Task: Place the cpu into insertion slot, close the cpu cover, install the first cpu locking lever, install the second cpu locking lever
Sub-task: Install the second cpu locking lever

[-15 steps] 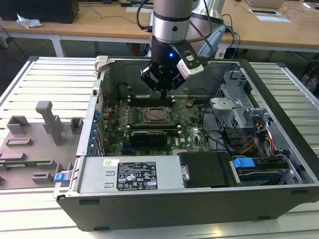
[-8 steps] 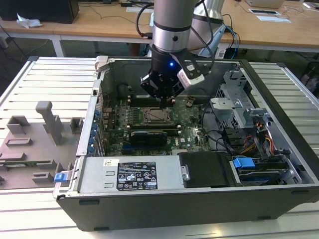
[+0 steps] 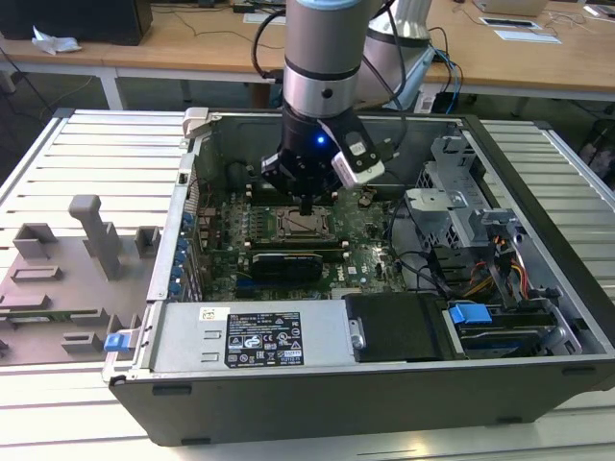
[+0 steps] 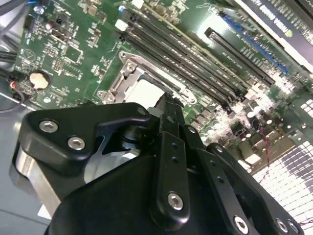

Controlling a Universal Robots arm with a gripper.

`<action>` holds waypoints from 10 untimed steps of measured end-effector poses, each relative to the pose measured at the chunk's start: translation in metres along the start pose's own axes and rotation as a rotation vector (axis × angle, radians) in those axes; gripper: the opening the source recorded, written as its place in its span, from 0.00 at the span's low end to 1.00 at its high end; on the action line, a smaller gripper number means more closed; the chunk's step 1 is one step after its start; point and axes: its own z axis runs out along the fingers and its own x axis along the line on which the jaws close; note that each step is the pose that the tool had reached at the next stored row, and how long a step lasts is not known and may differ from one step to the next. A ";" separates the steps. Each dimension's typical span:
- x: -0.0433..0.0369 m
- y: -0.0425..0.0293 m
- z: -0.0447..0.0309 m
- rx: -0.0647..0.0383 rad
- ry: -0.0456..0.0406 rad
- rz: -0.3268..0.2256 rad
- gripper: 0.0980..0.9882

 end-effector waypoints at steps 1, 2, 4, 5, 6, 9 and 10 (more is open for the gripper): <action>0.0016 -0.0033 0.0008 -0.004 -0.0003 0.000 0.01; 0.0027 -0.0061 0.0015 -0.006 -0.0003 0.000 0.01; 0.0055 -0.0145 0.0048 -0.017 -0.0012 0.000 0.01; 0.0061 -0.0166 0.0061 -0.021 -0.0014 0.000 0.01; 0.0064 -0.0179 0.0074 -0.023 -0.0016 0.000 0.01; 0.0118 -0.0193 0.0123 -0.029 -0.0020 0.000 0.01; 0.0159 -0.0188 0.0144 -0.031 -0.0022 0.000 0.01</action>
